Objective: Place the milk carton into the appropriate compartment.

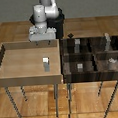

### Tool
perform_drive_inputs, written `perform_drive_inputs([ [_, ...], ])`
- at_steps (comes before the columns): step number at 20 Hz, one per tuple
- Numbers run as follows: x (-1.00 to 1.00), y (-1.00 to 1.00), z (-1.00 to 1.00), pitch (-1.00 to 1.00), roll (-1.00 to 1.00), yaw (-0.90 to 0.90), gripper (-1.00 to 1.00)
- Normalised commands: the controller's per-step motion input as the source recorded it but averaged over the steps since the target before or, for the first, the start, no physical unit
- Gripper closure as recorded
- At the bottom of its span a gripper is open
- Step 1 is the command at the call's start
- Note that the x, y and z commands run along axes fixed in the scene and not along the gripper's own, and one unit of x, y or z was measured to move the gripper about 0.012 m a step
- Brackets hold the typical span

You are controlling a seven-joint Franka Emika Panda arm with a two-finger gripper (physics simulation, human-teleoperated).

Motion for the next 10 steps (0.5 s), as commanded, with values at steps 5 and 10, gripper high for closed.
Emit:
perform_drive_inputs([
  [5,0.2,0.2,0.0,0.0,0.0,0.0,-1.0],
  [10,0.4,-0.2,0.0,0.0,0.0,0.0,-1.0],
])
